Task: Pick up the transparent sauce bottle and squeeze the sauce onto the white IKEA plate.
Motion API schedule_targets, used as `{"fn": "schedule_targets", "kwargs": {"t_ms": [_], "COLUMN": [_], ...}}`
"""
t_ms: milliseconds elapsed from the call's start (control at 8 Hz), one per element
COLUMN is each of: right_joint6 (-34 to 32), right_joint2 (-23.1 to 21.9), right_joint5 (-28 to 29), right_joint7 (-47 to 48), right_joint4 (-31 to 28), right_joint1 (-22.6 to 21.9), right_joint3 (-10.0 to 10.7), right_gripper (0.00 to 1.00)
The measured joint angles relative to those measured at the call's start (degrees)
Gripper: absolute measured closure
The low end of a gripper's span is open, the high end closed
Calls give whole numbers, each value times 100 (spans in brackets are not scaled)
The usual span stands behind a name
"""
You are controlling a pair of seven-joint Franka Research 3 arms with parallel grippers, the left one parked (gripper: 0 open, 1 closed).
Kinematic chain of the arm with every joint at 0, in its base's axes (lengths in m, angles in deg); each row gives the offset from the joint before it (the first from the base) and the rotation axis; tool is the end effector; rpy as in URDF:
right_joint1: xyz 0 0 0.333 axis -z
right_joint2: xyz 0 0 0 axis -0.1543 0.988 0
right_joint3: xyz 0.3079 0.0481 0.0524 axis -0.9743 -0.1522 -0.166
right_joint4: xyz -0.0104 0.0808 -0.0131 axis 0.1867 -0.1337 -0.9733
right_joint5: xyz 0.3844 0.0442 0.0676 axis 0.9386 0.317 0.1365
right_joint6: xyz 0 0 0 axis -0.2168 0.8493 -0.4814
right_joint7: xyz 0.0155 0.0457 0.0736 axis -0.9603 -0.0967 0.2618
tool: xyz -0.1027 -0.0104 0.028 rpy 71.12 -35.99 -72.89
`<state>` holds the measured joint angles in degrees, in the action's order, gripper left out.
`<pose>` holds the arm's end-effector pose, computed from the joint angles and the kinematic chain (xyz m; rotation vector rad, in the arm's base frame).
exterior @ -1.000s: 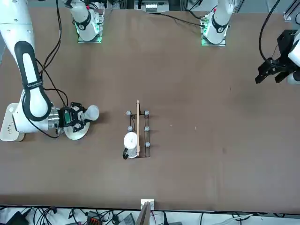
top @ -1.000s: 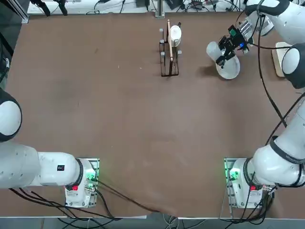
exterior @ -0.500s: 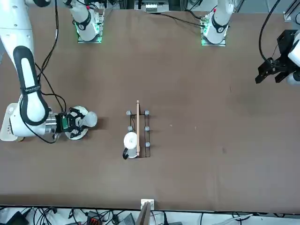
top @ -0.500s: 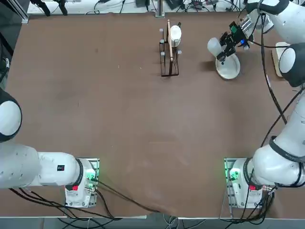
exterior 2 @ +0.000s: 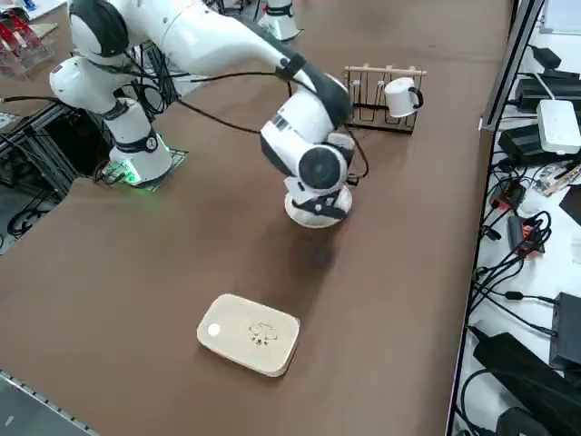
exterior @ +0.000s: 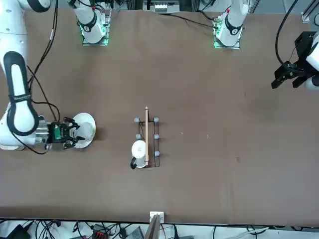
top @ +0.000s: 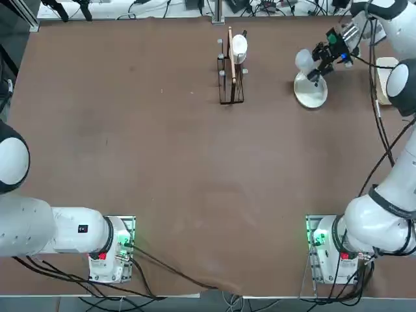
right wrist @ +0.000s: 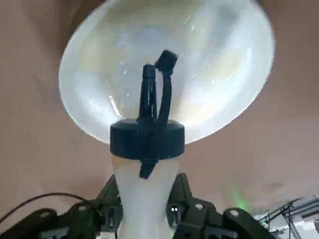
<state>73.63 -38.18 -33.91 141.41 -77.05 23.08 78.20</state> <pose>0.6577 -0.0836 0.2133 -1.8690 1.7940 0.9634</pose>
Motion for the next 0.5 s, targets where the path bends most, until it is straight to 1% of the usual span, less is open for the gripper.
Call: {"fn": "schedule_targets", "kwargs": {"t_ms": [250, 500], "right_joint6": [-379, -585], "right_joint2": [1, 0], "right_joint5": [-51, -58], "right_joint7": [0, 0], "right_joint4": [-4, -16], "right_joint1": [17, 67], "right_joint3": [-3, -2], "right_gripper": [55, 55]}}
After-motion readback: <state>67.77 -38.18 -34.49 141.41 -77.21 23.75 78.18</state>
